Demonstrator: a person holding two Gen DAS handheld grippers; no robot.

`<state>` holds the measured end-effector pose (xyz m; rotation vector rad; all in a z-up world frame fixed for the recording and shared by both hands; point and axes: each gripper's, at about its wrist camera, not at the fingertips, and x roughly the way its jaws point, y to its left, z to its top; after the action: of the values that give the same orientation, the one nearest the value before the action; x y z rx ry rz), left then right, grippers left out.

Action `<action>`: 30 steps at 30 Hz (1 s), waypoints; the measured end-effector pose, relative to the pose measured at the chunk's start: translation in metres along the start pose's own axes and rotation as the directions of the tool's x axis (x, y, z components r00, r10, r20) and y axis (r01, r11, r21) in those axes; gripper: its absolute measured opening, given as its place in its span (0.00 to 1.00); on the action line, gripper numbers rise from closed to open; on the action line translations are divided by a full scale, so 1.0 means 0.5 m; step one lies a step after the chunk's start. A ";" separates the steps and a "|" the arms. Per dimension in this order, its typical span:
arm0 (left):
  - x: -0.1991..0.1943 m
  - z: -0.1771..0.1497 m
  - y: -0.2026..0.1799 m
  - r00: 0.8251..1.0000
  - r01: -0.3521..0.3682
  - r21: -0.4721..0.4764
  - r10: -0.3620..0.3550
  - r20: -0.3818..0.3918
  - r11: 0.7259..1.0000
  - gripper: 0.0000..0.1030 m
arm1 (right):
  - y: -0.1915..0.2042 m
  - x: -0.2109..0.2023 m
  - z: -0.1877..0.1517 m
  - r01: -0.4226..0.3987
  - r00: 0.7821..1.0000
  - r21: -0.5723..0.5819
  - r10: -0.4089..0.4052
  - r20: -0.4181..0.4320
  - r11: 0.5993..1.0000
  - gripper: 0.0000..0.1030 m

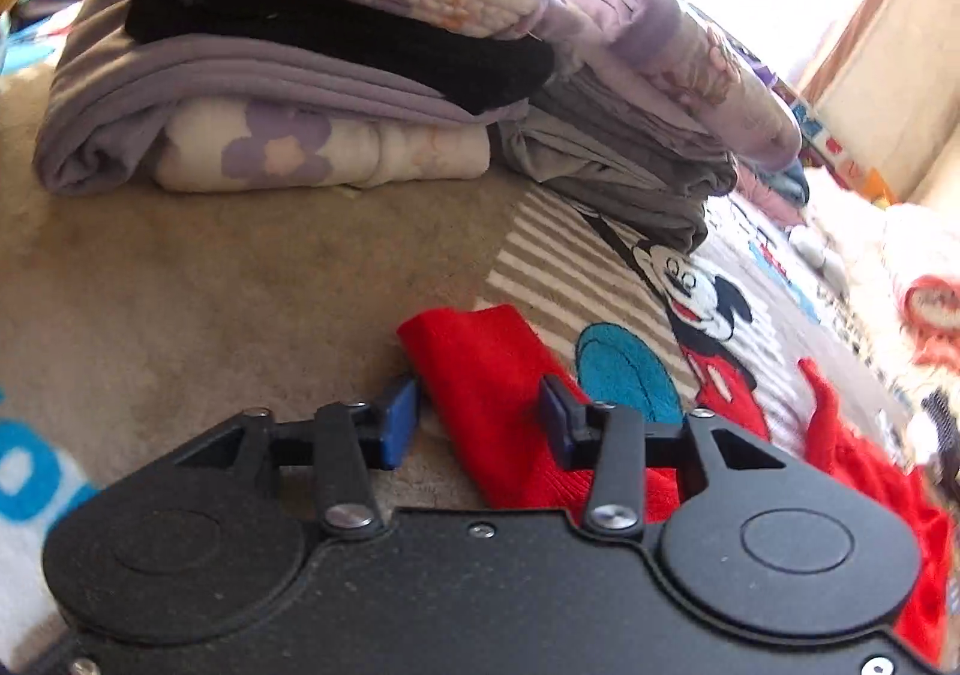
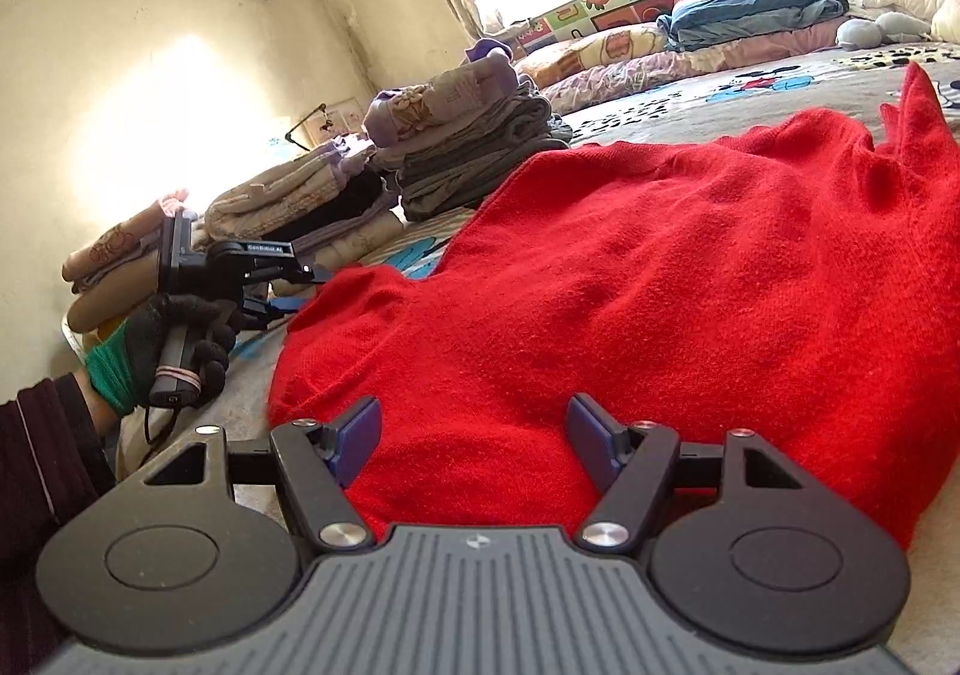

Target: Fold clothes

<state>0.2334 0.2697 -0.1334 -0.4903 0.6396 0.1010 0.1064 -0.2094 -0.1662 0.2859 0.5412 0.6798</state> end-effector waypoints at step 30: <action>-0.083 -0.056 -0.104 0.984 0.167 0.473 -0.178 -0.023 0.865 0.26 | 0.295 0.187 0.001 -0.059 0.980 -0.447 -0.034 -0.196 0.893 0.62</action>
<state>0.1970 0.2130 -0.1069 -0.0675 0.5712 -0.2192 0.0910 -0.0376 -0.1394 -0.2198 0.5547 0.8311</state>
